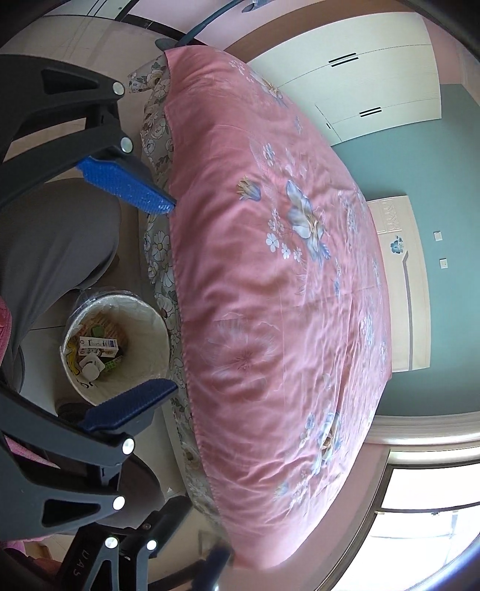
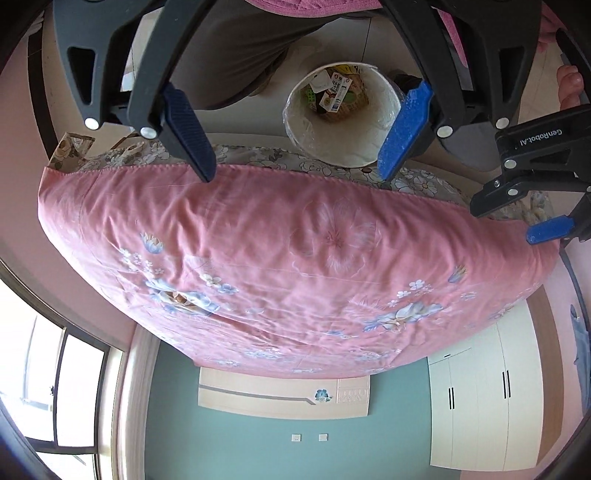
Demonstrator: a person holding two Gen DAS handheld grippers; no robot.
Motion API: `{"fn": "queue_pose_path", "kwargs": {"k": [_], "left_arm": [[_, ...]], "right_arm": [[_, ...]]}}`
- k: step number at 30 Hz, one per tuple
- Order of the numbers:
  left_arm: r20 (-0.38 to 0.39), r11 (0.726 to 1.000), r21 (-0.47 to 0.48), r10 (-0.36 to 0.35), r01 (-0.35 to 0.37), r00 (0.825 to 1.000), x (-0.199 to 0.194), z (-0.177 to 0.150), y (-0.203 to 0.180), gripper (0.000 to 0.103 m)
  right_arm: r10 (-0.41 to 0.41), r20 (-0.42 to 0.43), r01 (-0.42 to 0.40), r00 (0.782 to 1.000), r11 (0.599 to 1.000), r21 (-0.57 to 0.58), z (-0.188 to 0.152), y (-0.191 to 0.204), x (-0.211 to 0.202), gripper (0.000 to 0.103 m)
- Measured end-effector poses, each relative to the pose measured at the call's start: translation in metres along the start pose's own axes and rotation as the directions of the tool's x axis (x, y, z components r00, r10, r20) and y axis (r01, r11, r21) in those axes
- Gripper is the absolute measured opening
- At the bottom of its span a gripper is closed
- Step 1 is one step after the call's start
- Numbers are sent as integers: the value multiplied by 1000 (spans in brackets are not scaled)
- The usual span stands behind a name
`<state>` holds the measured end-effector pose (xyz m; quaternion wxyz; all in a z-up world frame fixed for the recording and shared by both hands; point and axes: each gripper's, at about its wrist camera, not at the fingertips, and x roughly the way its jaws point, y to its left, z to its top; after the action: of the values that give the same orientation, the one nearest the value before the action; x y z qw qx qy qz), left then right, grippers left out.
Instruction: Collect trash
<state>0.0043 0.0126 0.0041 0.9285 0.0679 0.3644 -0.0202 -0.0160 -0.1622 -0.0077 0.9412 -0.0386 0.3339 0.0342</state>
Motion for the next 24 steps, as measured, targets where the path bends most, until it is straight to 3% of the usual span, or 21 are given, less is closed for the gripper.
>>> {"fn": "queue_pose_path", "kwargs": {"k": [13, 24], "left_arm": [[6, 1000, 5, -20, 20, 1000, -8, -4, -2, 92], [25, 1000, 23, -19, 19, 1000, -13, -3, -7, 92]], "right_arm": [[-57, -23, 57, 998, 998, -7, 2, 1, -10, 88], [-54, -27, 53, 998, 998, -15, 1, 4, -10, 88]]}}
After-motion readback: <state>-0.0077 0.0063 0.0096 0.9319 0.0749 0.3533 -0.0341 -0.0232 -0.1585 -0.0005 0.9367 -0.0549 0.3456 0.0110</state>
